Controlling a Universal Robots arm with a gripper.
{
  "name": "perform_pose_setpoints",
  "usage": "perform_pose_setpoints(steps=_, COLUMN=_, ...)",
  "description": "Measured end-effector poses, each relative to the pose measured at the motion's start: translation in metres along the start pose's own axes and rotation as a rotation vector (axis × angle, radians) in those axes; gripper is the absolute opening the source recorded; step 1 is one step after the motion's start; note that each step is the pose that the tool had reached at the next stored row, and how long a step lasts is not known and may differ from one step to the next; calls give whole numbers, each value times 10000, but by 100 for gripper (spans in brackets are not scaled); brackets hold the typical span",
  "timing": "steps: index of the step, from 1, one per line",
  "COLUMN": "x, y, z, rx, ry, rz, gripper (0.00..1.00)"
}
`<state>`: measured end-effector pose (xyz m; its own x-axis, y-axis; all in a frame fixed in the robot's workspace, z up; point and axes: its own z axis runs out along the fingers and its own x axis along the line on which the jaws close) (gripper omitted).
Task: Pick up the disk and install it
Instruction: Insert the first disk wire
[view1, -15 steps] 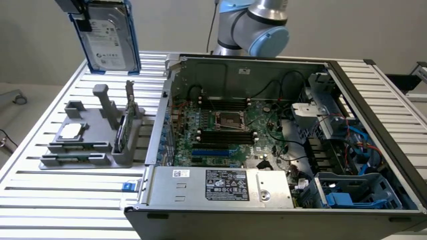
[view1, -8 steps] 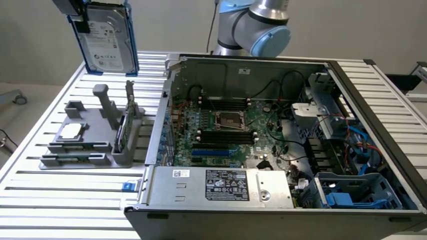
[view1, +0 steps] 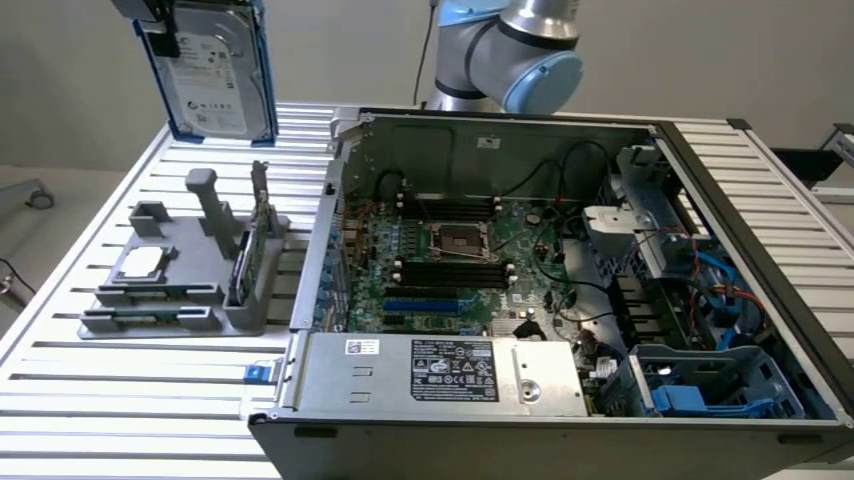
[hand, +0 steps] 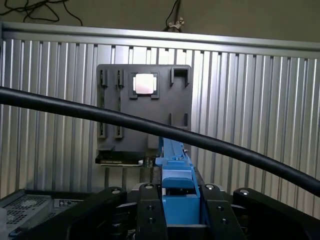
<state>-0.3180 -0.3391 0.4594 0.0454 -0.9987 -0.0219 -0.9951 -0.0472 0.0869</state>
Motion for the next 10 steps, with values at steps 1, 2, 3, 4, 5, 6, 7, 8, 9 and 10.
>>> perform_pose_setpoints(steps=1, x=0, y=-23, z=-47, rx=0, ry=0, rz=0, gripper=32)
perform_pose_setpoints(steps=2, x=1, y=-53, z=-94, rx=2, ry=-1, rz=0, gripper=32)
perform_pose_setpoints(steps=3, x=2, y=-93, z=-143, rx=0, ry=-1, rz=1, gripper=32)
perform_pose_setpoints(steps=4, x=3, y=-134, z=-192, rx=0, ry=-7, rz=1, gripper=32)
perform_pose_setpoints(steps=5, x=5, y=-176, z=-242, rx=-1, ry=-18, rz=0, gripper=32)
perform_pose_setpoints(steps=6, x=7, y=-217, z=-291, rx=-3, ry=-30, rz=-2, gripper=32)
perform_pose_setpoints(steps=7, x=11, y=-259, z=-336, rx=-1, ry=-51, rz=-5, gripper=32)
perform_pose_setpoints(steps=8, x=16, y=-301, z=-376, rx=-2, ry=-75, rz=-9, gripper=32)
perform_pose_setpoints(steps=9, x=20, y=-343, z=-410, rx=1, ry=-110, rz=-17, gripper=32)
perform_pose_setpoints(steps=10, x=24, y=-385, z=-439, rx=2, ry=-148, rz=-25, gripper=32)
